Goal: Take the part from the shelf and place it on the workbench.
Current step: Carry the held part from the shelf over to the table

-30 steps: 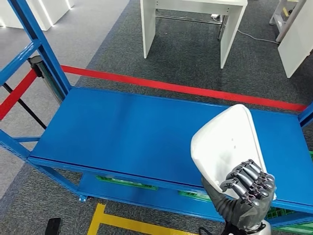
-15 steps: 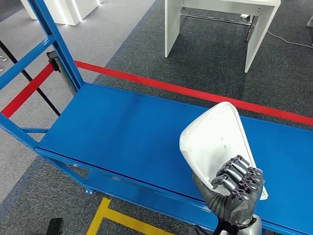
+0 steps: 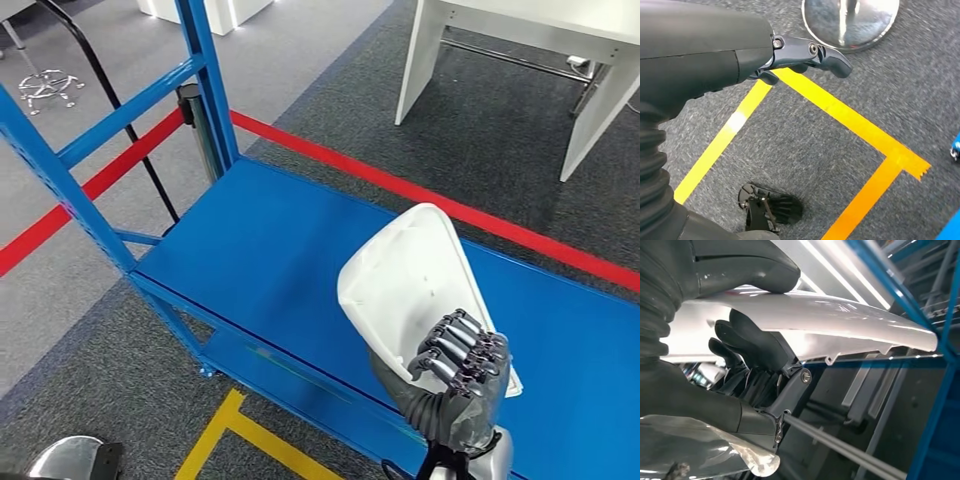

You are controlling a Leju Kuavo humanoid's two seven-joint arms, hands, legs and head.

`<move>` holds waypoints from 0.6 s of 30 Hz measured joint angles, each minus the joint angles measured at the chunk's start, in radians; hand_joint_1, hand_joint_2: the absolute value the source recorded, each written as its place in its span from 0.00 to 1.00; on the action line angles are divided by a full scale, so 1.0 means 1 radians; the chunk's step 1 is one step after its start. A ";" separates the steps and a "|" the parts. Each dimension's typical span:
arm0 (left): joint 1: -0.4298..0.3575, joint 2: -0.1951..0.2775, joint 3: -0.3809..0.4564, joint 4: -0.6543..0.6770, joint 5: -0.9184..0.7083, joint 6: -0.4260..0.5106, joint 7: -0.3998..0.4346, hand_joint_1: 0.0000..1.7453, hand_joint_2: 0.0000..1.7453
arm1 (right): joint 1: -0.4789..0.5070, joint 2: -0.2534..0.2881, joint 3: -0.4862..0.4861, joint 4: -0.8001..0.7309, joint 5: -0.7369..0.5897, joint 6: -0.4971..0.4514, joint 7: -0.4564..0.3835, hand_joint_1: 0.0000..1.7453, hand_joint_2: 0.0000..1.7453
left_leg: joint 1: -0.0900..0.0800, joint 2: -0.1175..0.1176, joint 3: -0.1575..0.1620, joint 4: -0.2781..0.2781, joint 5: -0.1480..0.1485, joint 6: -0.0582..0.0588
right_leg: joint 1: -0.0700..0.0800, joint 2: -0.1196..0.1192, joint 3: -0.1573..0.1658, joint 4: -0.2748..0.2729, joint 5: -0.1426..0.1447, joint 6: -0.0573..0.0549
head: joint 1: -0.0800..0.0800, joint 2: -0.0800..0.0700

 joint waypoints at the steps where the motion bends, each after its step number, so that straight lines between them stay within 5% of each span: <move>1: 0.000 0.000 0.000 0.000 -0.001 0.000 0.000 0.00 1.00 | -0.005 -0.001 0.005 0.004 0.000 0.000 0.002 1.00 1.00 | 0.002 -0.014 0.001 0.003 -0.003 -0.004 | -0.005 0.016 0.028 -0.069 0.041 0.002 | 0.000 0.000; 3: -0.003 -0.001 0.000 0.000 -0.002 0.000 0.001 0.00 1.00 | -0.014 -0.004 0.017 0.012 -0.002 0.000 0.006 1.00 1.00 | 0.004 -0.040 -0.005 0.012 -0.007 -0.017 | -0.013 0.066 0.078 -0.180 0.082 0.002 | 0.000 0.000; 5: -0.004 -0.002 0.000 0.000 -0.004 0.000 0.002 0.00 1.00 | -0.022 -0.006 0.027 0.020 -0.003 0.000 0.009 1.00 1.00 | 0.007 -0.062 -0.016 0.016 -0.004 -0.032 | -0.014 0.089 0.095 -0.208 0.078 -0.004 | -0.001 0.000; 7: -0.003 -0.002 0.000 0.000 -0.006 0.001 0.002 0.00 1.00 | -0.030 -0.007 0.037 0.027 -0.005 0.000 0.011 1.00 1.00 | 0.010 -0.071 -0.022 0.017 -0.003 -0.043 | -0.014 0.066 0.101 -0.215 0.078 -0.017 | -0.002 0.000; 9: -0.004 -0.003 0.000 0.000 -0.006 0.001 0.002 0.00 1.00 | -0.038 -0.009 0.047 0.034 -0.009 0.000 0.015 1.00 1.00 | 0.007 -0.030 -0.041 0.060 -0.029 -0.051 | -0.016 0.036 0.110 -0.222 0.078 -0.031 | -0.008 0.000; 12: -0.009 -0.003 0.000 0.000 -0.006 0.001 0.002 0.00 1.00 | -0.048 -0.012 0.068 0.047 -0.014 0.000 0.026 1.00 1.00 | 0.006 0.030 -0.132 0.247 -0.113 -0.060 | -0.011 -0.011 0.117 -0.224 0.073 -0.043 | -0.015 0.000; 14: -0.008 -0.003 0.000 0.000 -0.006 0.001 0.002 0.00 1.00 | -0.055 -0.014 0.080 0.054 -0.015 0.000 0.032 1.00 1.00 | 0.007 0.035 -0.161 0.300 -0.114 -0.060 | -0.009 -0.039 0.119 -0.224 0.069 -0.044 | -0.016 0.000; 16: -0.006 -0.003 0.000 0.000 -0.006 0.001 0.002 0.00 1.00 | -0.062 -0.015 0.087 0.059 -0.016 0.000 0.034 1.00 1.00 | 0.005 0.047 -0.113 0.201 -0.046 -0.054 | -0.008 -0.063 0.127 -0.224 0.063 -0.041 | -0.016 0.000; 18: -0.008 -0.002 0.000 0.000 -0.006 0.001 0.002 0.00 1.00 | -0.067 -0.016 0.092 0.063 -0.016 0.000 0.036 1.00 1.00 | -0.004 0.087 -0.049 0.071 0.003 -0.043 | -0.005 -0.083 0.135 -0.224 0.057 -0.035 | -0.016 0.000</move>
